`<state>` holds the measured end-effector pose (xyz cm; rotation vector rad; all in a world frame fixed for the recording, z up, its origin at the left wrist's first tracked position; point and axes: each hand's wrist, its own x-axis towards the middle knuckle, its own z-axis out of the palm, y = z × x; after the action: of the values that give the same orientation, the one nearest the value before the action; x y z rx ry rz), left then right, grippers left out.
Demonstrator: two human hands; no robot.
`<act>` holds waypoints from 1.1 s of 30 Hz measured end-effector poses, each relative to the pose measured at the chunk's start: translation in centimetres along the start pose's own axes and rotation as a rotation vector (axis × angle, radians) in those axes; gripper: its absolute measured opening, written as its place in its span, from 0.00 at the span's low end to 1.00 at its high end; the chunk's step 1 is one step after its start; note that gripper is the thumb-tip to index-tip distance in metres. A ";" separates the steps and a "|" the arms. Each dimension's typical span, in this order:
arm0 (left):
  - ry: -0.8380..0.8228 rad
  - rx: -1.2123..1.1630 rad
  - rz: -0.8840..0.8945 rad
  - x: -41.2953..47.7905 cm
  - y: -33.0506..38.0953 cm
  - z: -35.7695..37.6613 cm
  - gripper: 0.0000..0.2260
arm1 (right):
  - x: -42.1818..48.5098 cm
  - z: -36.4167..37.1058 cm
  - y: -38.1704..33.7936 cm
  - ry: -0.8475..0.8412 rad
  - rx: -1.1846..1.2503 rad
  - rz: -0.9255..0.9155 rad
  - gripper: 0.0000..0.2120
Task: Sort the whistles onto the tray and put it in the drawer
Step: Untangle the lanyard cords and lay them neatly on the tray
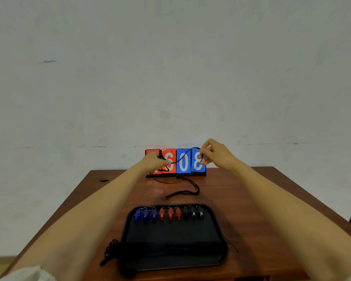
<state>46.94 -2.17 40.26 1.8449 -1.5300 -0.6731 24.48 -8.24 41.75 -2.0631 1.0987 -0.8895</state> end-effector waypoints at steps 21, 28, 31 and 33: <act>0.089 -0.170 0.290 -2.7 3.2 -0.5 0.10 | 0.0 -2.2 -5.2 0.256 -0.187 -0.218 0.07; 0.129 -0.063 0.235 -2.9 1.6 -2.0 0.11 | -0.2 -3.5 -3.5 0.389 -0.180 -0.189 0.07; 0.129 0.007 0.202 -3.2 0.6 -2.4 0.15 | -0.3 -3.5 -2.5 0.379 -0.295 -0.168 0.08; 0.142 0.035 0.185 -3.4 -0.2 -2.5 0.16 | -0.4 -3.4 -1.8 0.381 -0.325 -0.150 0.08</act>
<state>48.29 1.54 41.69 1.7111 -1.6020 -0.4232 22.38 -7.77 45.00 -2.3231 1.3749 -1.2896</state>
